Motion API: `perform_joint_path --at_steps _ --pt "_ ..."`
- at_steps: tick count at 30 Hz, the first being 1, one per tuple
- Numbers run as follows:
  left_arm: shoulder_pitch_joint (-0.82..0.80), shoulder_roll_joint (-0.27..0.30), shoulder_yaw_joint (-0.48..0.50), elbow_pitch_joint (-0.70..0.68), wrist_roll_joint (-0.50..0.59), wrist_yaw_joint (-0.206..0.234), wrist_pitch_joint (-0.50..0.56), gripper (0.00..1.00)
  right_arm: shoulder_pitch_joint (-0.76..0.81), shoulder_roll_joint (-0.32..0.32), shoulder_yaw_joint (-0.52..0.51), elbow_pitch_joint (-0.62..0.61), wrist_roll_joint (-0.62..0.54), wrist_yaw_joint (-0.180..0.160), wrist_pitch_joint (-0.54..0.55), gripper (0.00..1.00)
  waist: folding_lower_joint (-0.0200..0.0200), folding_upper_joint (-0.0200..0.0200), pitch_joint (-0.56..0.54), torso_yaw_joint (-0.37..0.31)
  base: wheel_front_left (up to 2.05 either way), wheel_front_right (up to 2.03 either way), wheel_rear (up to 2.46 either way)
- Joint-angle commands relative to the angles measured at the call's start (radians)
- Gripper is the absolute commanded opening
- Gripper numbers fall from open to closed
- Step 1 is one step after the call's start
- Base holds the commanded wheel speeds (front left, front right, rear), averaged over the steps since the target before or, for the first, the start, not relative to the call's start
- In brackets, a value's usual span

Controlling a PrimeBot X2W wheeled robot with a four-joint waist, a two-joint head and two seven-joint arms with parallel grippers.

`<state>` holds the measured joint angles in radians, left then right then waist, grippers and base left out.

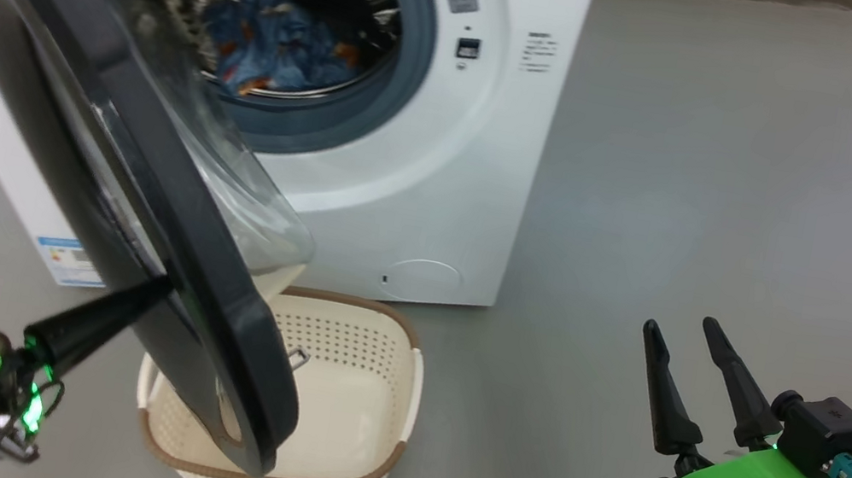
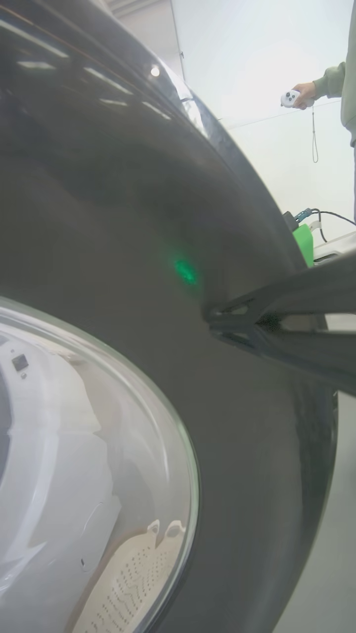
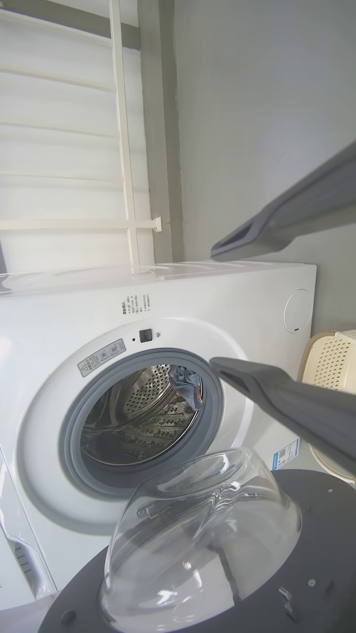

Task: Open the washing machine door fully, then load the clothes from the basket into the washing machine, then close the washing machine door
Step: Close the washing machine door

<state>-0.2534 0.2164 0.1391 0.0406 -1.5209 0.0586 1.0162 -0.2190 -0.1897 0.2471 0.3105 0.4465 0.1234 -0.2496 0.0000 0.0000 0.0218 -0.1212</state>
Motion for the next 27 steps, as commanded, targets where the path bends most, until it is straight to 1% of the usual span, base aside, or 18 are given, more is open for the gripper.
perform_joint_path --at_steps 1,7,13,19,27 --pt "-0.069 0.012 0.041 -0.015 0.017 -0.012 -0.029 0.0 -0.007 -0.001 0.017 -0.029 0.009 0.007 -0.012 1.0 0.0 0.0 0.013 -0.053 0.0 0.0 0.0" --pt "-0.132 -0.014 0.044 0.035 0.062 -0.026 -0.111 0.0 -0.013 0.008 0.01 -0.04 0.002 0.007 -0.012 1.0 0.0 0.0 0.041 -0.084 0.0 0.0 0.0" --pt "-0.172 -0.01 0.038 0.076 0.072 -0.045 -0.119 0.0 -0.012 0.026 -0.005 -0.047 -0.01 0.007 -0.012 1.0 0.0 0.0 0.061 -0.091 0.0 0.0 0.0" --pt "-0.192 -0.007 0.036 0.106 0.072 -0.06 -0.119 0.0 -0.011 0.036 -0.015 -0.045 -0.017 0.007 -0.012 1.0 0.0 0.0 0.064 -0.075 0.0 0.0 0.0" --pt "-0.189 -0.014 0.037 0.108 0.077 -0.065 -0.128 0.0 -0.013 0.035 -0.017 -0.04 -0.02 0.007 -0.012 1.0 0.0 0.0 0.056 -0.03 0.0 0.0 0.0"
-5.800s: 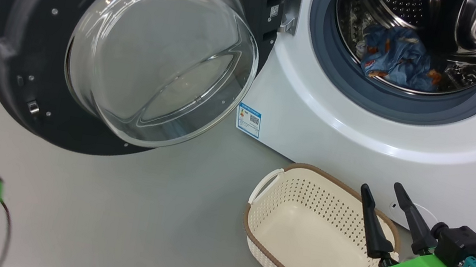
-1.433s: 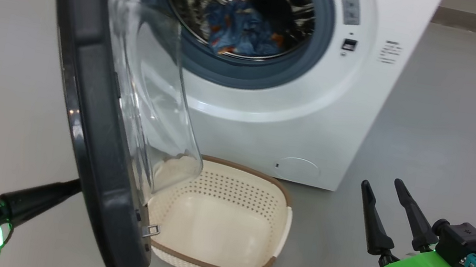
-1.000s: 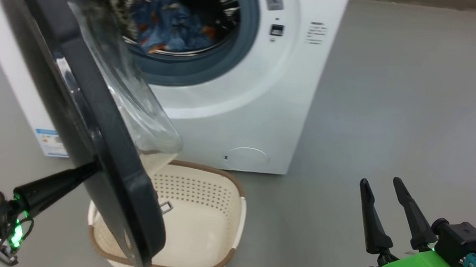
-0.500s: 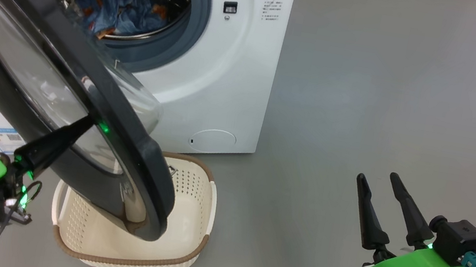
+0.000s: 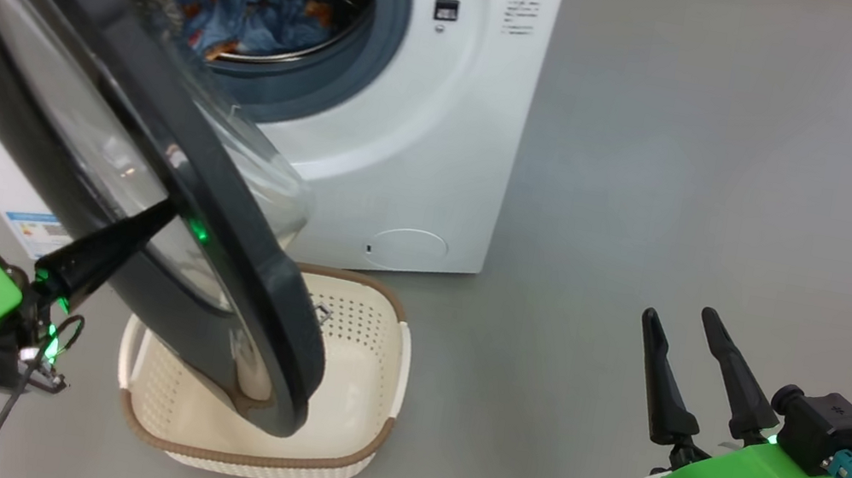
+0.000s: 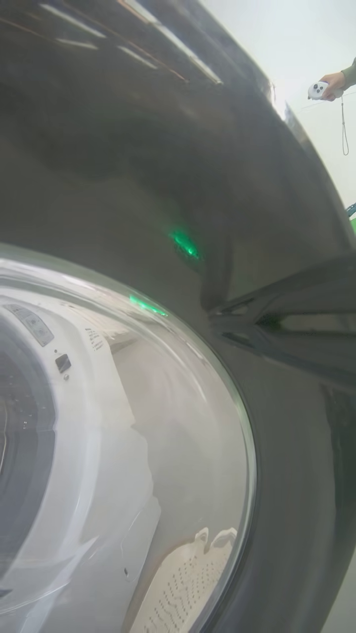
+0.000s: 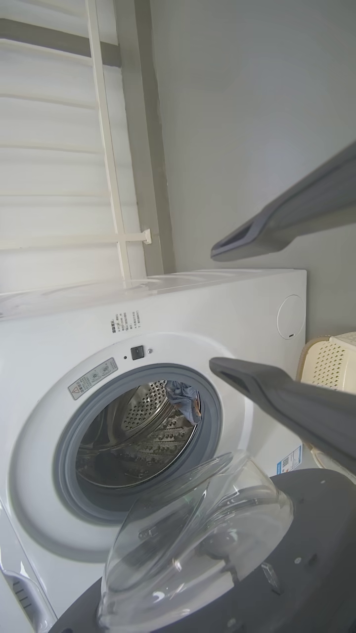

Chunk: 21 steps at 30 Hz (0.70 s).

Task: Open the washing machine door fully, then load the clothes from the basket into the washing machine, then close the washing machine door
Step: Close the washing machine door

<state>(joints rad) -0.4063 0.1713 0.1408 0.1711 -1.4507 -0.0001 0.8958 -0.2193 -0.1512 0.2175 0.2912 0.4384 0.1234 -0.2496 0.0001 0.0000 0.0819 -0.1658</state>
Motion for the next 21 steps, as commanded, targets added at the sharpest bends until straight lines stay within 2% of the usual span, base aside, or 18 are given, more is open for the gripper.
perform_joint_path --at_steps 1,2,4,5,8,10,14,21 --pt "-0.034 0.032 0.036 -0.022 0.007 -0.007 -0.008 0.0 -0.012 -0.004 0.012 -0.021 -0.012 0.007 -0.012 1.0 -0.0001 0.0 -0.006 0.021 0.0 0.0 0.0" --pt "-0.034 0.034 0.039 -0.022 0.008 -0.008 -0.01 0.15 -0.011 -0.005 0.011 -0.02 -0.011 0.007 -0.012 1.0 -0.0001 0.0 -0.008 0.027 0.0 0.0 0.0" --pt "-0.032 0.041 0.043 -0.02 0.017 -0.014 -0.019 0.59 -0.011 -0.008 0.011 -0.019 -0.01 0.007 -0.012 1.0 -0.0001 0.0 -0.012 0.041 0.0 0.0 0.0" --pt "-0.03 0.045 0.044 -0.021 0.029 -0.019 -0.028 1.0 -0.011 -0.01 0.01 -0.019 -0.009 0.007 -0.012 1.0 -0.0001 0.0 -0.014 0.048 0.0 0.0 0.0" --pt "-0.023 0.051 0.045 -0.023 0.047 -0.03 -0.045 1.0 -0.01 -0.013 0.01 -0.017 -0.008 0.007 -0.012 1.0 -0.0001 0.0 -0.018 0.063 0.0 0.0 0.0" --pt "-0.01 0.065 0.046 -0.022 0.084 -0.059 -0.076 1.0 -0.01 -0.016 0.01 -0.016 -0.006 0.007 -0.012 1.0 -0.0001 0.0 -0.024 0.086 0.0 0.0 0.0" --pt "0.003 0.083 0.043 -0.022 0.133 -0.09 -0.118 1.0 -0.01 -0.019 0.012 -0.013 -0.004 0.007 -0.012 1.0 -0.0001 0.0 -0.029 0.107 0.0 0.0 0.0" --pt "0.059 0.11 0.022 -0.051 0.277 -0.127 -0.294 1.0 -0.014 -0.022 0.015 -0.011 -0.002 0.007 -0.012 1.0 -0.0001 0.0 -0.032 0.141 0.0 0.0 0.0"
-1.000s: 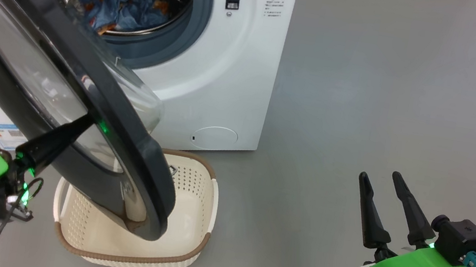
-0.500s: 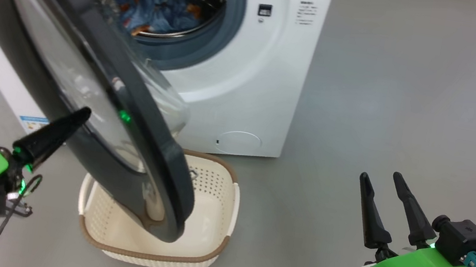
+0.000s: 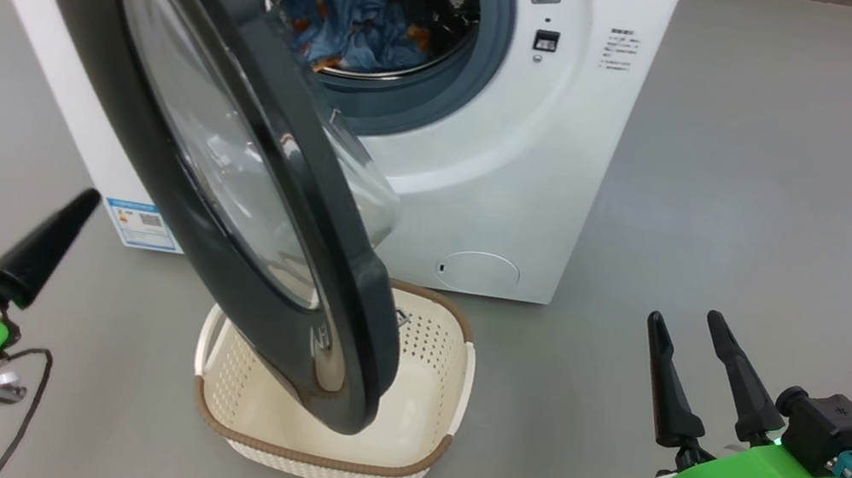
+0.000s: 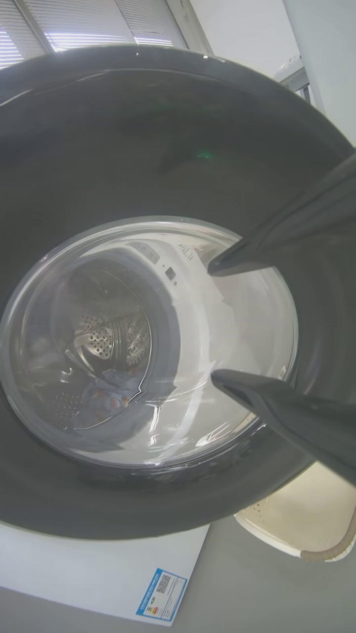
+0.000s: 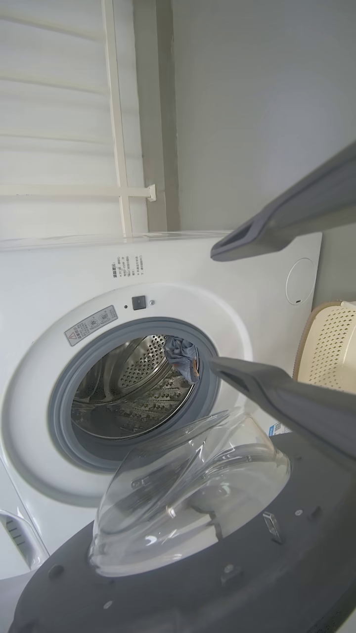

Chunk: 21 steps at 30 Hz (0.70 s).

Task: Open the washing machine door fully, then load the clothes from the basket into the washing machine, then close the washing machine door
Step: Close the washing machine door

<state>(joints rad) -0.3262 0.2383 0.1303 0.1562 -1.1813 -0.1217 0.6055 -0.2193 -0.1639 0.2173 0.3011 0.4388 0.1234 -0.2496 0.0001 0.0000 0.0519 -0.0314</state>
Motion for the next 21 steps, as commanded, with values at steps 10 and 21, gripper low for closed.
perform_joint_path --at_steps 10,21 --pt "0.075 0.14 -0.058 -0.117 0.196 -0.009 -0.35 1.0 -0.014 -0.014 0.019 -0.021 0.001 0.007 -0.012 1.0 -0.0001 0.0 -0.009 0.014 0.0 0.0 0.0" --pt "0.165 0.167 -0.157 -0.025 0.406 -0.009 -0.715 1.0 0.002 -0.015 0.017 -0.026 0.001 0.007 -0.012 1.0 -0.0001 0.0 -0.017 0.015 0.0 0.0 0.0"
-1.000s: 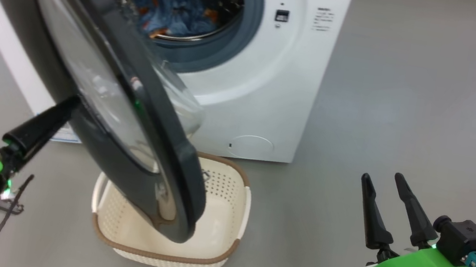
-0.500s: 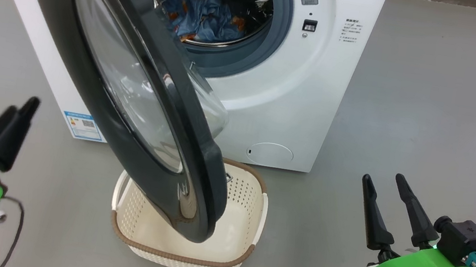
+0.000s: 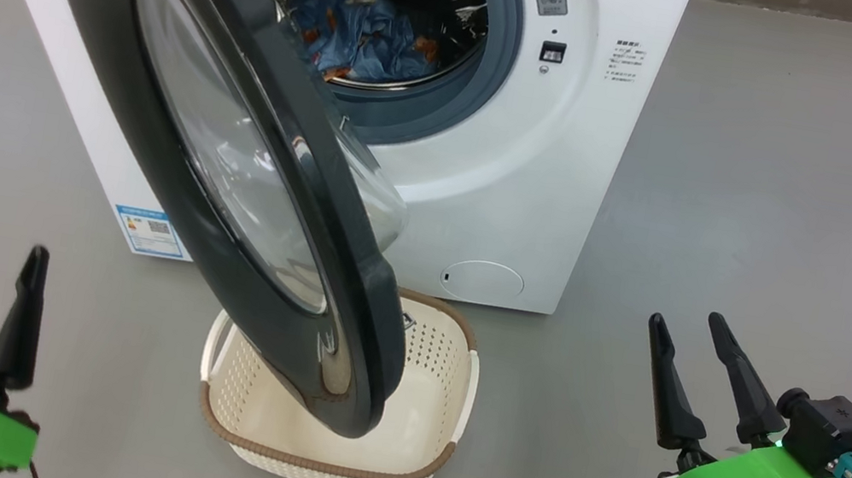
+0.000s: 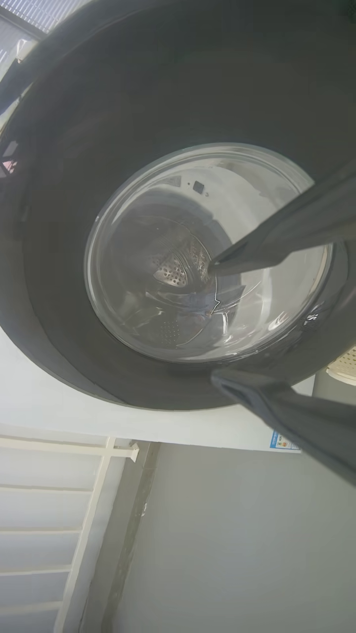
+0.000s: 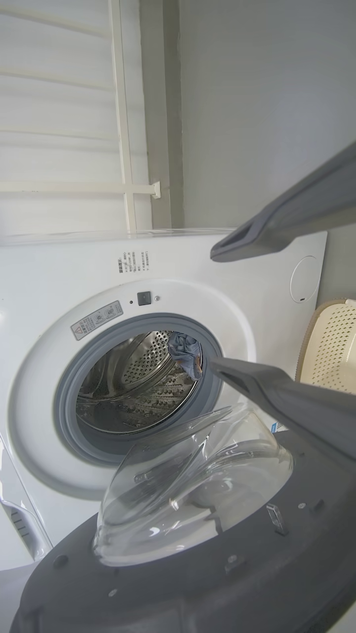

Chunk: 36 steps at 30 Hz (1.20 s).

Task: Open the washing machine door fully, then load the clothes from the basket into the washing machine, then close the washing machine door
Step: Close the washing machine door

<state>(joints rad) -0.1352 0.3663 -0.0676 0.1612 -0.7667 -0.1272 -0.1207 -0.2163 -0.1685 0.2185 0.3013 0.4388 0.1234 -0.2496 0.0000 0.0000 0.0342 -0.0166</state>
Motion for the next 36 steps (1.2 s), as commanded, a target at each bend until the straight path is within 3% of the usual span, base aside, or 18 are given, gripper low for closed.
perform_joint_path --at_steps 1,10,36 --pt "-0.017 0.035 0.031 -0.004 0.03 0.001 -0.034 1.0 0.0 -0.011 0.015 -0.027 0.001 0.007 -0.012 1.0 0.0 0.0 -0.001 0.0 0.0 0.0 0.0" --pt "0.021 0.02 0.015 0.046 0.167 0.032 -0.129 1.0 -0.003 -0.009 0.018 -0.024 0.004 0.007 -0.012 1.0 0.0 0.0 0.003 0.0 0.0 0.0 0.0" --pt "0.062 -0.06 0.08 0.021 0.275 0.001 -0.141 1.0 -0.007 -0.015 0.021 -0.018 0.008 0.007 -0.012 1.0 0.0 0.0 0.003 0.004 0.0 0.0 0.0"
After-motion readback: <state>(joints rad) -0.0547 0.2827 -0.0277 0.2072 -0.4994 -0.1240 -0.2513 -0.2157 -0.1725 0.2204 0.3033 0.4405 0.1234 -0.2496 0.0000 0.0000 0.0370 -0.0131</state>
